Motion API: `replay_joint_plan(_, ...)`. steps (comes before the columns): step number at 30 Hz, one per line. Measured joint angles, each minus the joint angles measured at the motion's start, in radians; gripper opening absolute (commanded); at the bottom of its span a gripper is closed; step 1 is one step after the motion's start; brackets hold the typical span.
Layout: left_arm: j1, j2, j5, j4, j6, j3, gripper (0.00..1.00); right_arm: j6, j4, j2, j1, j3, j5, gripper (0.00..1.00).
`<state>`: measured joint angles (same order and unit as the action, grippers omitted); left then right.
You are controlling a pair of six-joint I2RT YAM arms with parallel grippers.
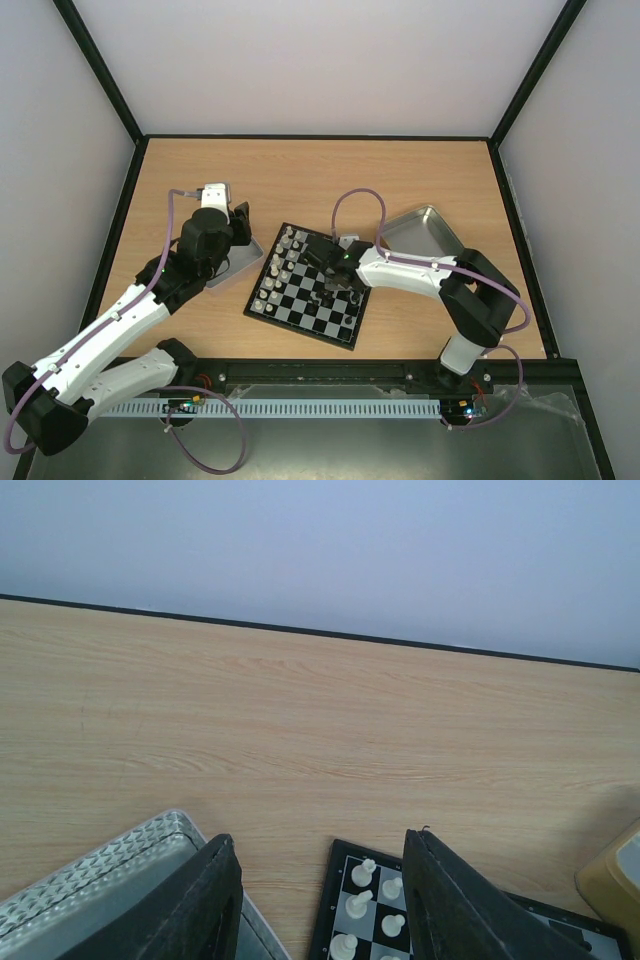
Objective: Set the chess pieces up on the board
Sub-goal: Place the chess piece on the chessboard.
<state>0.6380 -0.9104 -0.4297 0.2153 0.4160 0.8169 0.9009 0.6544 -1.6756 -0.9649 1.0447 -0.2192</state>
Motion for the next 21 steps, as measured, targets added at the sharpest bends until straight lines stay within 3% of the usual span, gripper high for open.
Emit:
replay_joint_plan(11, 0.000, -0.002, 0.003, 0.000, 0.000, 0.000, 0.47, 0.005, -0.002, -0.005, 0.000, -0.003, -0.004, 0.06)
replay_joint_plan(21, 0.000, -0.008, 0.003, 0.000, 0.001, 0.000, 0.47, 0.002, -0.001, -0.009, 0.000, -0.012, 0.005, 0.18)
